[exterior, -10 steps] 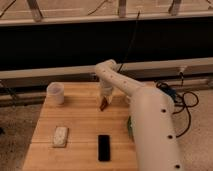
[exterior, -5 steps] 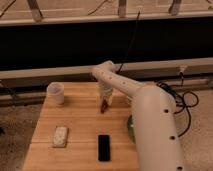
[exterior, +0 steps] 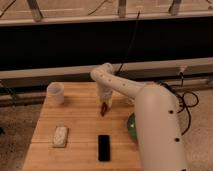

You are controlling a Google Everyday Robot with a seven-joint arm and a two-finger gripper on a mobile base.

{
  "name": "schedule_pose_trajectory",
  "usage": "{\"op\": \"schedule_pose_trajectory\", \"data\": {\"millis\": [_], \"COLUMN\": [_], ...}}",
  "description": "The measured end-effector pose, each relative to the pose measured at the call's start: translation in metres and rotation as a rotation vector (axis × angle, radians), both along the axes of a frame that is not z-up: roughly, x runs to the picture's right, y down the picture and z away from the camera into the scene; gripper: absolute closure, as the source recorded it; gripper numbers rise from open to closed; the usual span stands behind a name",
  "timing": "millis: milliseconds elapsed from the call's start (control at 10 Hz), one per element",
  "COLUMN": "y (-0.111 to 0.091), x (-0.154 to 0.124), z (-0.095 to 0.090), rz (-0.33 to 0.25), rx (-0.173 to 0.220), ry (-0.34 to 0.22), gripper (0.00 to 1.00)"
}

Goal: Drag the pepper across the table

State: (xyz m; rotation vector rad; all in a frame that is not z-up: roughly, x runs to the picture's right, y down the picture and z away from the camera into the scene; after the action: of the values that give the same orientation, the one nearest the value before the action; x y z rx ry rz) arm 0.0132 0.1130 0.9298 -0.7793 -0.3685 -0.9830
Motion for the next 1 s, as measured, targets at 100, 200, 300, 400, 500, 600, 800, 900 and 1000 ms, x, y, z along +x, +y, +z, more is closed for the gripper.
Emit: {"op": "schedule_pose_trajectory", "data": {"millis": [100,200,300,400,500,600,800,900,1000], "y": [0.0,0.002,0.007,0.011,0.015,0.015,0.016,0.022,0.027], "x": [-0.001,-0.002,-0.006,-0.007,-0.007,-0.008,-0.013,-0.018,-0.023], "z": [-0.001,-0.002,-0.008,-0.012,-0.016,-0.016,-0.02,-0.025,-0.031], "rz": [-0.006,-0.015,-0.023,-0.03,-0.037,-0.041,-0.054,-0.063,-0.072], "rx": [0.001,0.0,-0.002,-0.001,-0.002,0.002,0.001,-0.002,-0.002], "ry": [-0.002,-0.005,-0.011,-0.012,-0.014,-0.015,-0.023,-0.028,-0.036], "gripper": [0.99,0.99,0.99,0.99,0.99,0.99,0.99,0.99,0.99]}}
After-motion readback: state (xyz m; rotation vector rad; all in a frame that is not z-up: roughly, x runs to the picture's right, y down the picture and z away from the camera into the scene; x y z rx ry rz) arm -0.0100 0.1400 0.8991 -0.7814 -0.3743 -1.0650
